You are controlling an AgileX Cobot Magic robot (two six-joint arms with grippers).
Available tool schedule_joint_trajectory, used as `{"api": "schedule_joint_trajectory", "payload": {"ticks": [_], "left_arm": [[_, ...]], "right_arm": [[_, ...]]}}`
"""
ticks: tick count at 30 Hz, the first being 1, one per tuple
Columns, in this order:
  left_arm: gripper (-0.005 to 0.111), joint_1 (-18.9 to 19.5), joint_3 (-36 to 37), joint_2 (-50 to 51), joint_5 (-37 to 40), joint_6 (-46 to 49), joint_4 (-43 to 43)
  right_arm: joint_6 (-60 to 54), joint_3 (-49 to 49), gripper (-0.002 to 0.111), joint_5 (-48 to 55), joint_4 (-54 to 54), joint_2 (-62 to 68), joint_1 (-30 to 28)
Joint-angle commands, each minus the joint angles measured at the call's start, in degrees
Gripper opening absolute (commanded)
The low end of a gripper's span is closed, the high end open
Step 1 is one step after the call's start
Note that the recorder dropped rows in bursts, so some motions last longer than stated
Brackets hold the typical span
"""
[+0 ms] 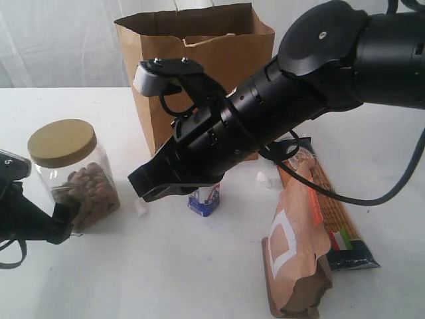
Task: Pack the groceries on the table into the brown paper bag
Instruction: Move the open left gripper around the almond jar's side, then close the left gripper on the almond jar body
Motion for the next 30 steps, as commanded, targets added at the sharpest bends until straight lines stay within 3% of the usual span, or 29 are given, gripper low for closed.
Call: {"api": "schedule_joint_trajectory", "payload": {"ticks": [1,10,12,16,18,23,30], "left_arm": [[0.105,-0.22,-0.1,-0.06,1.57,0.9,-8.47],[0.105,-0.22,-0.1,-0.06,-0.43,1.14,-5.64],[0.105,-0.22,-0.47,-0.06,-0.31,0.41,2.07],[0.105,-0.22,-3.09,0.16,-0.04,-3.8,27.49],[0.105,-0.22,-5.01,0.58,0.24,-8.43,33.78],[0.105,-0.22,-6.31,0.58,1.54,-12.76,29.31],[0.105,0.55,-6.31,0.58,2.07,-11.11,31.03]], "right_arm": [[0.13,-0.13,0.0,-0.02,0.2,-0.54,-0.32],[0.13,-0.13,0.0,-0.02,0.2,-0.54,-0.32],[0.13,-0.13,0.0,-0.02,0.2,-0.54,-0.32],[0.13,-0.13,0.0,-0.15,0.2,-0.54,-0.32],[0.13,-0.13,0.0,-0.15,0.2,-0.54,-0.32],[0.13,-0.13,0.0,-0.15,0.2,-0.54,-0.32],[0.13,-0.13,0.0,0.36,0.2,-0.54,-0.32]]}}
